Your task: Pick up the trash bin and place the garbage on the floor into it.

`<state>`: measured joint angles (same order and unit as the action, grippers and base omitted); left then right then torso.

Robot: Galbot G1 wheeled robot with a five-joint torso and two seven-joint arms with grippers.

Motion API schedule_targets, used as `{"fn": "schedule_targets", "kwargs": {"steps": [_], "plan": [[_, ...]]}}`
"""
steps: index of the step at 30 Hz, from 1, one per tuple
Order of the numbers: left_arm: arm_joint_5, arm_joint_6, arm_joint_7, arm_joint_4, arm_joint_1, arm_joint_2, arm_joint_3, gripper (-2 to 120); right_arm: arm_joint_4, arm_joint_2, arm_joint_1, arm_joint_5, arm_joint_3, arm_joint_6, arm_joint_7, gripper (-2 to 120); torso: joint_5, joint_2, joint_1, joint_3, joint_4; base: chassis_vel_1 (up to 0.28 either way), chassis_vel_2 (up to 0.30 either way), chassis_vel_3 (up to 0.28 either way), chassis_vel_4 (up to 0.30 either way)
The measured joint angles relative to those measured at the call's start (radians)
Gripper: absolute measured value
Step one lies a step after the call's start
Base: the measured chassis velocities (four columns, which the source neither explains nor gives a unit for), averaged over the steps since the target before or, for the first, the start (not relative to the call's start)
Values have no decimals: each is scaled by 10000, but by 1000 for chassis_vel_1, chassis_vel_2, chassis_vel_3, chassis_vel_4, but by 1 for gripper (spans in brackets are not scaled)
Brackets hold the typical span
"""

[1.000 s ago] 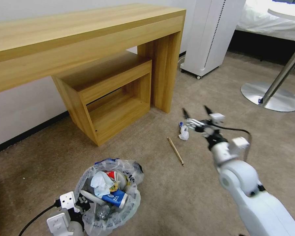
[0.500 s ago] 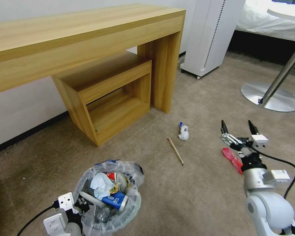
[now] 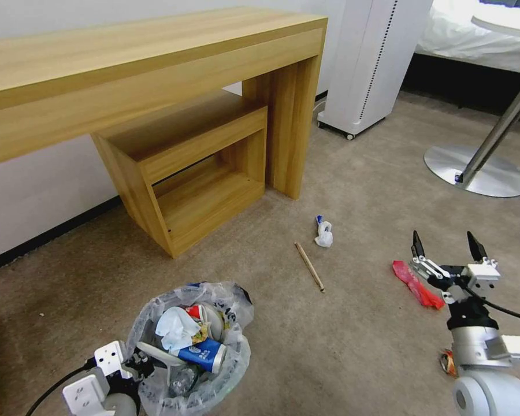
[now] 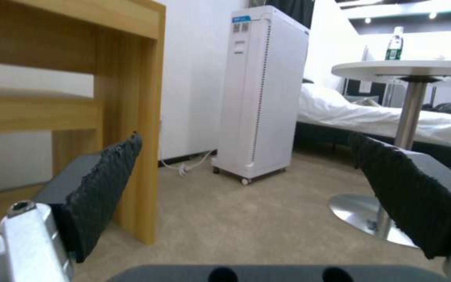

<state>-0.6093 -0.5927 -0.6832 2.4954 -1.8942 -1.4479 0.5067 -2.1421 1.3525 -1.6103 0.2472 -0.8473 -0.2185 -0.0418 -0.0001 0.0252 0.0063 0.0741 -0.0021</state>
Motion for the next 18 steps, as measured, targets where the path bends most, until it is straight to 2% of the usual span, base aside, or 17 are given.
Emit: {"fn": "schedule_targets", "kwargs": {"steps": [6, 18], "plan": [[-925, -112, -318, 57, 135, 174, 137, 0, 282, 202, -44, -413, 81, -311, -81, 100, 1, 0, 0, 1, 0, 0, 0, 0, 0], [-965, 113, -336, 31, 328, 313, 210, 0, 525, 384, -151, -706, 83, -491, -205, 100, 1, 0, 1, 0, 0, 0, 0, 0, 0]]}}
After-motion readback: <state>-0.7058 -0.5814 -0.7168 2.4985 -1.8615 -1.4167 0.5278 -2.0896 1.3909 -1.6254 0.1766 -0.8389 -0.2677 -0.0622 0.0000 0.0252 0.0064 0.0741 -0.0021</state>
